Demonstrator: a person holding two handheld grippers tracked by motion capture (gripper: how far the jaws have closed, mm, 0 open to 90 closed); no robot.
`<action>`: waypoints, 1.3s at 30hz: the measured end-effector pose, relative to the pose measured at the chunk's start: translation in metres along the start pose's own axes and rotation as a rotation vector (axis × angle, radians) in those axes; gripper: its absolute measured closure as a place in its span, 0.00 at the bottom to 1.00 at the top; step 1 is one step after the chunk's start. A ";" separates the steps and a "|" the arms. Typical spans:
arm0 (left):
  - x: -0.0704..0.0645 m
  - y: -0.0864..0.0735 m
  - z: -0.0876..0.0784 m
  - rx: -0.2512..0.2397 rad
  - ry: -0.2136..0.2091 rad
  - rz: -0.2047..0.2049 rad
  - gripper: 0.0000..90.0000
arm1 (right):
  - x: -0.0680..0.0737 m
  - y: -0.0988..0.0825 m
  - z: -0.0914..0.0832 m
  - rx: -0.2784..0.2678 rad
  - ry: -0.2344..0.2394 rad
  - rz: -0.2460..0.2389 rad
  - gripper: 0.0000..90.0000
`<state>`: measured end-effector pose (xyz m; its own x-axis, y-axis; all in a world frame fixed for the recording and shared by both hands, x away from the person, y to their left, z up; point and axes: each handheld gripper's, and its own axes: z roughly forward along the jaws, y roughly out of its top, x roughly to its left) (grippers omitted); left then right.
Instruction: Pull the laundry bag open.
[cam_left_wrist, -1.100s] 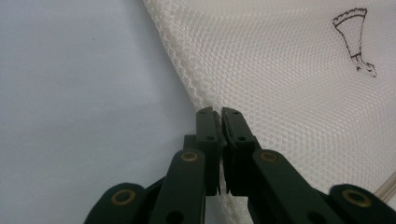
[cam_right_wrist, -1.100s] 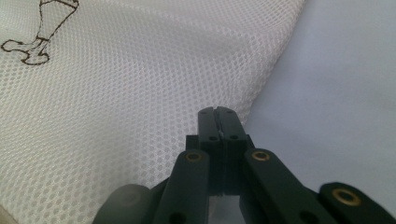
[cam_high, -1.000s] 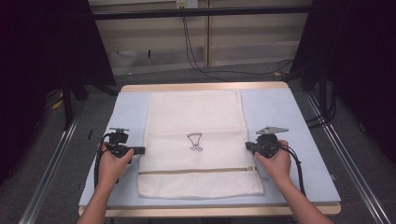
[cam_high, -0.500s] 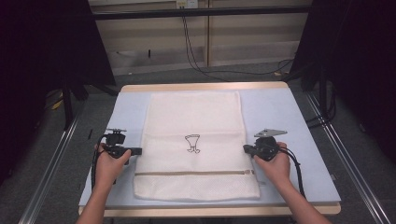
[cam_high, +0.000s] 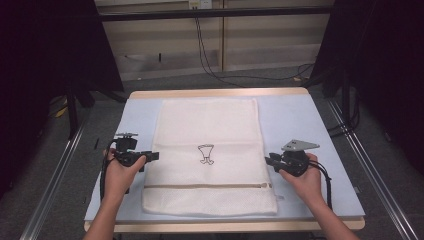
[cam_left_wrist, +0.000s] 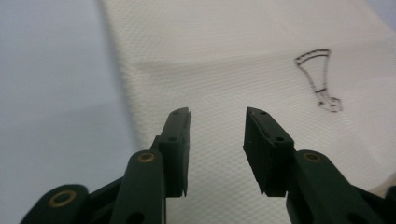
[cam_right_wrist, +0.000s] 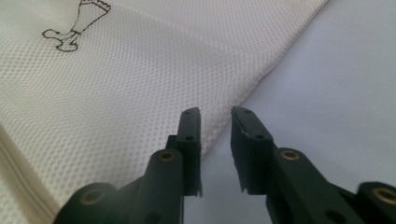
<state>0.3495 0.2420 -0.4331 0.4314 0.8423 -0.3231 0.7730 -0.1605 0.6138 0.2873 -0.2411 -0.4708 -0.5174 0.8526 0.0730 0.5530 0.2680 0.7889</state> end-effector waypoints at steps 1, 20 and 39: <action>-0.005 0.001 0.002 -0.005 -0.016 -0.002 0.66 | 0.000 -0.002 -0.003 -0.002 0.001 -0.009 0.86; -0.089 0.018 0.042 0.080 -0.238 0.076 0.65 | 0.005 -0.022 -0.028 -0.019 0.061 -0.114 1.00; -0.169 0.019 0.086 0.244 -0.399 0.105 0.63 | 0.013 -0.031 -0.038 -0.042 0.108 -0.101 1.00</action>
<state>0.3311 0.0524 -0.4284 0.6208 0.5594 -0.5493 0.7819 -0.3903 0.4862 0.2392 -0.2554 -0.4710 -0.6375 0.7684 0.0554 0.4677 0.3289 0.8204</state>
